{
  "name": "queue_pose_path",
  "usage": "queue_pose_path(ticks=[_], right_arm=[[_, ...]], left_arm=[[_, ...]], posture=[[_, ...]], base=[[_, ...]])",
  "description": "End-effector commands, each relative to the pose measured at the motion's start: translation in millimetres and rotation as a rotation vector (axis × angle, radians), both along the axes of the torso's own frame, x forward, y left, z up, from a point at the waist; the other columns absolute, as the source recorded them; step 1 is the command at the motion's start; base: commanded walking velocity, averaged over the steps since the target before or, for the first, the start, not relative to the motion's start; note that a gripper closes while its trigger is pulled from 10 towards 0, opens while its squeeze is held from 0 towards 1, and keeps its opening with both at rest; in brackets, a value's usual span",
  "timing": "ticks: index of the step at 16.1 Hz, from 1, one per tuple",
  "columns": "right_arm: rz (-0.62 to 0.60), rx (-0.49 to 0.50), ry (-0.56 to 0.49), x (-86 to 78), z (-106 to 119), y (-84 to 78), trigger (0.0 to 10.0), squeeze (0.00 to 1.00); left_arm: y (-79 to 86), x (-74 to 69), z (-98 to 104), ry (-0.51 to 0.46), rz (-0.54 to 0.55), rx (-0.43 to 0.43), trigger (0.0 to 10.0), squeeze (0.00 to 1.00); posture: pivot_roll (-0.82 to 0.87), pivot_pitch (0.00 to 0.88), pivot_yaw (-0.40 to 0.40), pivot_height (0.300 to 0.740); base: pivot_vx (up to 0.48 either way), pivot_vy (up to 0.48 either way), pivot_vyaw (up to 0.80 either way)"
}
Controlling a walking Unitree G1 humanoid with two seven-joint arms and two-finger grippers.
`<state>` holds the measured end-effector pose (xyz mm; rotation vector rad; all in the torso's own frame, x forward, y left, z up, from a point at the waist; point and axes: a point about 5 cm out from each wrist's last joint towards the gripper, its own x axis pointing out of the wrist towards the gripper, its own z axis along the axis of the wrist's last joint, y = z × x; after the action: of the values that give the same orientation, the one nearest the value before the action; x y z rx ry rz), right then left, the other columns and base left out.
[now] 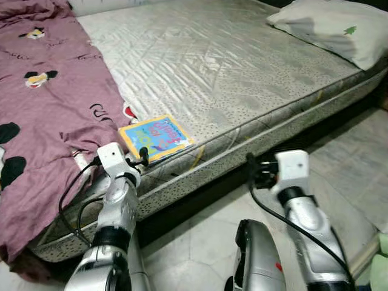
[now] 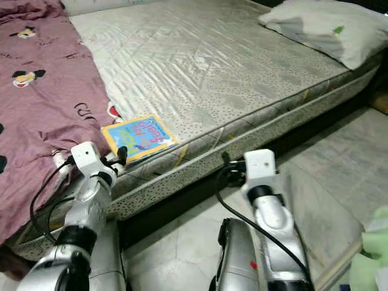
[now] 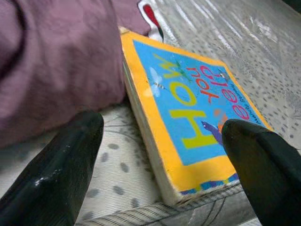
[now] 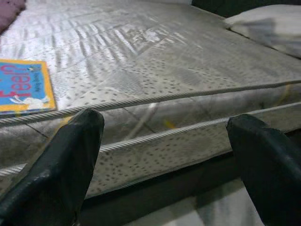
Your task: Clean up the room
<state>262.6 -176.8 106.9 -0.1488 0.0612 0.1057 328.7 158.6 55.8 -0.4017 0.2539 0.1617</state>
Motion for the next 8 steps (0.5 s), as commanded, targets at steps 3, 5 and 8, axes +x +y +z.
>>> queue_pose_path(ticks=[3, 5, 8], right_arm=[[-0.03, -0.047, 0.024, -11.9, 7, -21.1, 10.0, 0.0], [-0.037, -0.067, 0.032, -13.5, 10, -27.6, 10.0, 0.0], [-0.036, -0.077, 0.041, -14.5, 13, -30.6, 10.0, 0.0]], left_arm=[[-6.7, 5.7, -3, 0.014, -0.004, -0.066, 10.0, 0.0], [-7.5, 4.9, -6, 0.018, -0.001, -0.074, 10.0, 0.0], [-1.3, 3.7, -12, 0.045, 0.014, -0.122, 10.0, 0.0]], posture=[[-0.19, 0.0, -0.028, 0.499], [-0.2, 0.0, -0.032, 0.499], [-0.2, 0.001, -0.044, 0.499]], base=[[0.0, 0.0, 0.0], [0.0, 0.0, 0.0], [0.0, 0.0, 0.0]])
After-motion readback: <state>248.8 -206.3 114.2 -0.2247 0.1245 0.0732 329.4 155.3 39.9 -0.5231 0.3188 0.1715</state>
